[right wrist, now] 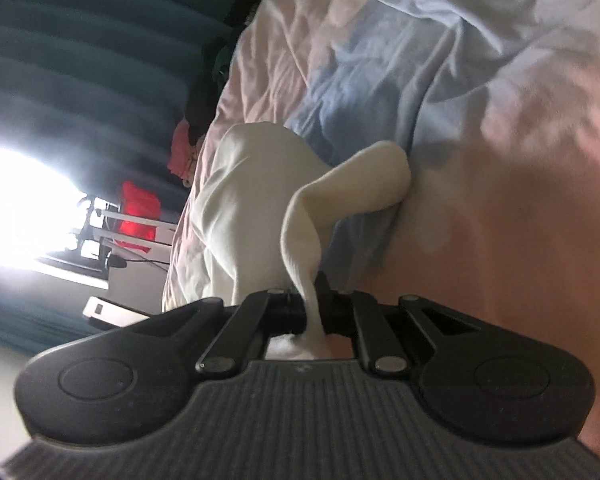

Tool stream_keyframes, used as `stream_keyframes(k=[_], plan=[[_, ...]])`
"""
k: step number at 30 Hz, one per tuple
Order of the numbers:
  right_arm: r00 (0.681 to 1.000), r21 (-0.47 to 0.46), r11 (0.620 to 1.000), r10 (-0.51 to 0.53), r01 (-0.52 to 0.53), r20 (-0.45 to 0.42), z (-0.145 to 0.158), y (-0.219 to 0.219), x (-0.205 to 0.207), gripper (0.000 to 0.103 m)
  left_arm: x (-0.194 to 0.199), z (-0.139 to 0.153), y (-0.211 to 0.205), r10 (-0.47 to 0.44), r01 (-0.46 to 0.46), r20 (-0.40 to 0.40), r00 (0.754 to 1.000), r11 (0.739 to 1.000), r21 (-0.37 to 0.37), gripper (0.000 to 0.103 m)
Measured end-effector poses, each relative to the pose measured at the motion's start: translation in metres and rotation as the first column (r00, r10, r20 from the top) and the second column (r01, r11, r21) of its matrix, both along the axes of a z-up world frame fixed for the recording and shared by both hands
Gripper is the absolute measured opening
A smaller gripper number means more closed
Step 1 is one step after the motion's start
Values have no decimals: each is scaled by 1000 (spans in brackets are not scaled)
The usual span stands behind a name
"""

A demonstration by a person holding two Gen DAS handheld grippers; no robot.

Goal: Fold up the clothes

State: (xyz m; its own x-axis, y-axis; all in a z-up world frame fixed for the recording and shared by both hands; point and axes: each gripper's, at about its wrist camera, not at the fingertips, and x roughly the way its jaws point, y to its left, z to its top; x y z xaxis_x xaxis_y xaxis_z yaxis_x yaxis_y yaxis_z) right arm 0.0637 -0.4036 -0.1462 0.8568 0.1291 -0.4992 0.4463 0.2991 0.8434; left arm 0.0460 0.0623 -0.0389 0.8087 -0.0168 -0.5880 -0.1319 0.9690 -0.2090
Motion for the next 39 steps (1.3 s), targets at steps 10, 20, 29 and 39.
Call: stream_keyframes(k=[10,20,29,39], plan=[[995,154,983,-97,99,-18,-29,-16,20,58,16,-18,15,16,-28,-94,995,992,-127,79],[988,253,960,-142,121,64,-46,-47,49,56,30,-33,15,23,-43,-140,990,989,-141,79],[985,95,984,-156,148,79,-22,-59,46,6,31,-37,8,10,-29,-148,989,991,-128,79],[932,-29,956,-277,292,233,27,-108,-2,5,30,-34,16,16,-42,-149,989,985,-169,79]])
